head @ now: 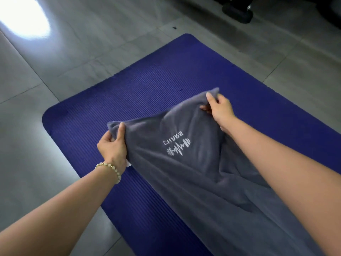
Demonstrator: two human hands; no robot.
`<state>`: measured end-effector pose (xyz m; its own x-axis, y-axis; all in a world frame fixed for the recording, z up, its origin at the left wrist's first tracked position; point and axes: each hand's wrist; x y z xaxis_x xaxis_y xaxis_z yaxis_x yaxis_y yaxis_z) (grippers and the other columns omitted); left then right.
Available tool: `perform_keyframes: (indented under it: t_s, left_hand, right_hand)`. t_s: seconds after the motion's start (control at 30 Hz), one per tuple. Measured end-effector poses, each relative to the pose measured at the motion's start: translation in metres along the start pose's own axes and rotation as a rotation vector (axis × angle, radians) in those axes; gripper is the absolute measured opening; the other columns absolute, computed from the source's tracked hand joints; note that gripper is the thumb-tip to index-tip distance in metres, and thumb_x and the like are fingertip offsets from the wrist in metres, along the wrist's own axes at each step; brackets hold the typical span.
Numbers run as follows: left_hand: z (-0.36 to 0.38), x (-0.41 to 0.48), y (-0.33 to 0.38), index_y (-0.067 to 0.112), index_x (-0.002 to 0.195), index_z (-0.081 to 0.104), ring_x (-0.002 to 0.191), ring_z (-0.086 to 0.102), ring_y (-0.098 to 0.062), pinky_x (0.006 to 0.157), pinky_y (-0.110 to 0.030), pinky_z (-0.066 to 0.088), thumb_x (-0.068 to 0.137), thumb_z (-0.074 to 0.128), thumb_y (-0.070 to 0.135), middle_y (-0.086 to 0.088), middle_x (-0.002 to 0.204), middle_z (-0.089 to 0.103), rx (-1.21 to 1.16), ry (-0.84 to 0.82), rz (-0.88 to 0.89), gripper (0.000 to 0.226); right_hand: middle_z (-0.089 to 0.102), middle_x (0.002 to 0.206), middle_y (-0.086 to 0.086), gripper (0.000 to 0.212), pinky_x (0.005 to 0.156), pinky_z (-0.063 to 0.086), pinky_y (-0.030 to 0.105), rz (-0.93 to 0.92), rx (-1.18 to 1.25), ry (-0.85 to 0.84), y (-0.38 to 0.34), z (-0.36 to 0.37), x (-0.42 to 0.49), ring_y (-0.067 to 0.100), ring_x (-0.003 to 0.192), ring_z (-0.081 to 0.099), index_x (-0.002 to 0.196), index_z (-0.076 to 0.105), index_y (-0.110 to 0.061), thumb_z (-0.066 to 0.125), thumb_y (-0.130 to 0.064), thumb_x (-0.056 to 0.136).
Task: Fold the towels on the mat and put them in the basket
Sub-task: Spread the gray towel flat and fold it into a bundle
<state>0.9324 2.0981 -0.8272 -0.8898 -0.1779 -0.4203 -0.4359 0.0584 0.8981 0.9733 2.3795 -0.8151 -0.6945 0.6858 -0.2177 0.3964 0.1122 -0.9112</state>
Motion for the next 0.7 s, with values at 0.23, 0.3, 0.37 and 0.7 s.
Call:
perform_keyframes:
  t_s: [0.23, 0.3, 0.37, 0.7]
  left_hand:
    - [-0.024, 0.016, -0.021, 0.015, 0.084, 0.062, 0.065, 0.055, -0.006, 0.065, -0.021, 0.051, 0.09, 0.065, 0.03, 0.005, 0.073, 0.058, 0.069, -0.024, -0.08, 0.016]
    - [-0.034, 0.018, -0.026, 0.011, 0.105, 0.062, 0.07, 0.057, -0.009, 0.069, -0.024, 0.052, 0.089, 0.066, 0.027, 0.003, 0.079, 0.059, 0.115, -0.021, -0.104, 0.022]
    - [-0.038, 0.016, -0.029, 0.012, 0.127, 0.051, 0.084, 0.06, -0.013, 0.076, -0.027, 0.051, 0.087, 0.069, 0.026, 0.001, 0.099, 0.062, 0.21, -0.018, -0.062, 0.046]
    - [0.02, -0.073, -0.058, 0.021, 0.14, 0.042, 0.133, 0.035, -0.023, 0.107, -0.036, 0.032, 0.095, 0.05, 0.043, 0.002, 0.144, 0.042, 1.045, -0.749, 0.63, 0.051]
  right_hand:
    - [0.03, 0.155, 0.0, 0.076, 0.106, 0.034, 0.031, 0.124, -0.074, -0.24, -0.007, 0.016, -0.006, 0.018, 0.138, 0.037, 0.153, 0.004, -0.027, 0.055, -0.029, 0.096]
    - [0.02, 0.159, 0.001, 0.081, 0.104, 0.031, 0.028, 0.137, -0.105, -0.26, 0.004, 0.016, -0.019, 0.019, 0.141, 0.031, 0.153, -0.001, -0.027, 0.056, -0.027, 0.096]
    - [0.021, 0.158, 0.002, 0.078, 0.11, 0.029, 0.031, 0.122, -0.152, -0.261, 0.021, 0.012, -0.036, 0.02, 0.143, 0.028, 0.153, 0.007, -0.024, 0.059, -0.026, 0.094]
    - [0.038, 0.147, 0.006, 0.062, 0.111, 0.031, 0.035, 0.077, -0.497, -0.056, 0.095, -0.082, -0.126, 0.022, 0.136, 0.038, 0.143, 0.038, -0.015, 0.064, -0.032, 0.089]
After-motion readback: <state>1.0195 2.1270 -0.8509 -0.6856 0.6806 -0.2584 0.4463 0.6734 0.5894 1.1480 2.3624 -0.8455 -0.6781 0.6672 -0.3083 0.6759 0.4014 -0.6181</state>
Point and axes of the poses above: each hand's wrist, its own x-axis towards the middle knuckle, its own z-axis out of the palm, y = z × x
